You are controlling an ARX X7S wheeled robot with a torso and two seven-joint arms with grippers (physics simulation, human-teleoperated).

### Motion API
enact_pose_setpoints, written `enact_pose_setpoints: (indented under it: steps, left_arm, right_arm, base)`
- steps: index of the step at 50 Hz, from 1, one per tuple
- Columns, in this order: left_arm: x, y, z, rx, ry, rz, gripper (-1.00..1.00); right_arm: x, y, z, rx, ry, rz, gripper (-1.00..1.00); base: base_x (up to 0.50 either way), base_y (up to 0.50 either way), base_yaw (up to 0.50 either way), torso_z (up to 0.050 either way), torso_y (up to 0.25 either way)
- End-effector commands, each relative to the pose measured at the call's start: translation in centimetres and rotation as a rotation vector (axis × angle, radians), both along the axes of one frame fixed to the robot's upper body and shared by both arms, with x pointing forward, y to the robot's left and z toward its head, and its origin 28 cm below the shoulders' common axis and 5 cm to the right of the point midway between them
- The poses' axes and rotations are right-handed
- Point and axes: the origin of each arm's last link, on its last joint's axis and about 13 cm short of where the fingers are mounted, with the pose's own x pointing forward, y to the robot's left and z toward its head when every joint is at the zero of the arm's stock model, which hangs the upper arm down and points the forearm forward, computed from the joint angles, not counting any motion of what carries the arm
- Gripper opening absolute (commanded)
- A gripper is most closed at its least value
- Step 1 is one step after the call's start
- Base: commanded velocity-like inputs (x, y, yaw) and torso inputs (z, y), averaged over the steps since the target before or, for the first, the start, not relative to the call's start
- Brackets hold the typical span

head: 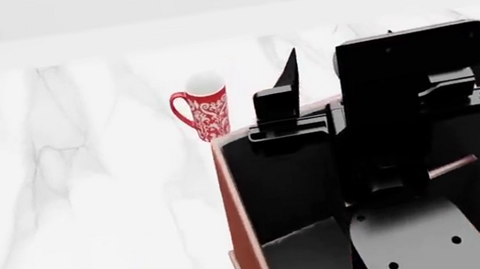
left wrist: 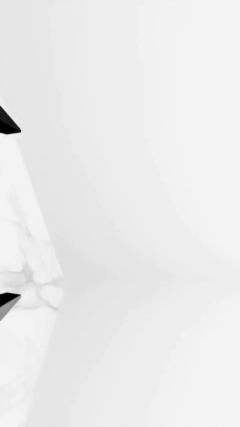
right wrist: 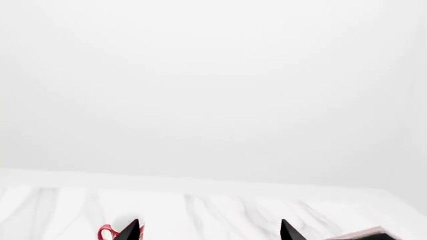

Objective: Pick up the book and place it in the right compartment of the caddy.

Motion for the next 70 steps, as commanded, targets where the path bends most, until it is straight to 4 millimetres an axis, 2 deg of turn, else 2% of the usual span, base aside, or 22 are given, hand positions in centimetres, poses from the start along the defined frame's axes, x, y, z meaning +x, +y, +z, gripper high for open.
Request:
enact_pose_setpoints:
  steps: [1, 23, 35, 43, 49, 53, 57, 59, 60, 63, 66, 67, 69, 70]
  left_arm:
    - [0.0, 0.0, 0.0, -0.001, 0.000, -0.002, 1.00]
    - [0.2, 0.0, -0.1, -0.003, 0.000, -0.010, 1.00]
    - [0.2, -0.1, -0.1, 0.000, 0.005, -0.013, 1.00]
    - [0.2, -0.1, -0.1, 0.001, 0.005, -0.013, 1.00]
    - [0.2, -0.1, -0.1, 0.000, 0.007, -0.014, 1.00]
    - [0.3, -0.1, -0.1, 0.000, 0.005, -0.015, 1.00]
    - [0.3, -0.2, 0.0, 0.001, 0.006, -0.017, 1.00]
    - [0.3, -0.1, 0.0, 0.000, 0.005, -0.018, 1.00]
    - [0.4, -0.1, 0.0, 0.000, 0.006, -0.018, 1.00]
    - [0.4, -0.1, 0.0, 0.000, 0.005, -0.020, 1.00]
    - [0.3, -0.2, 0.1, 0.001, 0.003, -0.020, 1.00]
    - [0.3, -0.2, 0.1, 0.001, 0.003, -0.019, 1.00]
    - [0.3, -0.2, 0.1, 0.001, 0.002, -0.019, 1.00]
    - [0.3, -0.2, 0.1, 0.001, 0.004, -0.019, 1.00]
  right_arm:
    - [0.0, 0.1, 0.1, -0.007, 0.000, 0.006, 1.00]
    - [-0.2, 0.3, 0.4, -0.012, -0.004, 0.012, 1.00]
    - [-0.3, 0.3, 0.4, -0.012, 0.016, 0.034, 1.00]
    - [-0.2, 0.4, 0.5, -0.015, 0.008, 0.011, 1.00]
    - [-0.3, 0.4, 0.7, -0.007, 0.017, 0.009, 1.00]
    - [-0.6, 0.7, 0.9, -0.030, 0.061, 0.068, 1.00]
    - [-0.6, 1.3, 1.9, -0.075, 0.105, 0.101, 1.00]
    - [-0.8, 1.5, 2.4, -0.082, 0.169, 0.215, 1.00]
    - [-0.8, 1.6, 2.7, -0.085, 0.179, 0.174, 1.00]
    - [-1.0, 1.9, 3.6, -0.092, 0.204, 0.201, 1.00]
    - [-1.8, 2.3, 4.7, -0.099, 0.217, 0.361, 1.00]
    - [-1.9, 2.4, 5.6, -0.062, 0.174, 0.351, 1.00]
    - [-2.3, 2.6, 6.0, -0.131, 0.138, 0.414, 1.00]
    - [-2.1, 2.8, 6.5, -0.038, 0.211, 0.499, 1.00]
  base:
    - [0.50, 0.00, 0.00, 0.000, 0.011]
    - [0.34, 0.00, 0.00, 0.000, 0.001]
    - [0.00, 0.00, 0.00, 0.000, 0.001]
    - [0.50, 0.00, 0.00, 0.000, 0.000]
    - [0.00, 0.00, 0.00, 0.000, 0.002]
    - [0.00, 0.00, 0.00, 0.000, 0.000]
    - [0.00, 0.00, 0.00, 0.000, 0.000]
    - [0.00, 0.00, 0.00, 0.000, 0.000]
    - [0.00, 0.00, 0.00, 0.000, 0.000]
    - [0.00, 0.00, 0.00, 0.000, 0.000]
    - [0.00, 0.00, 0.00, 0.000, 0.000]
    - [0.00, 0.00, 0.00, 0.000, 0.000]
    - [0.00, 0.00, 0.00, 0.000, 0.000]
    - [0.00, 0.00, 0.00, 0.000, 0.000]
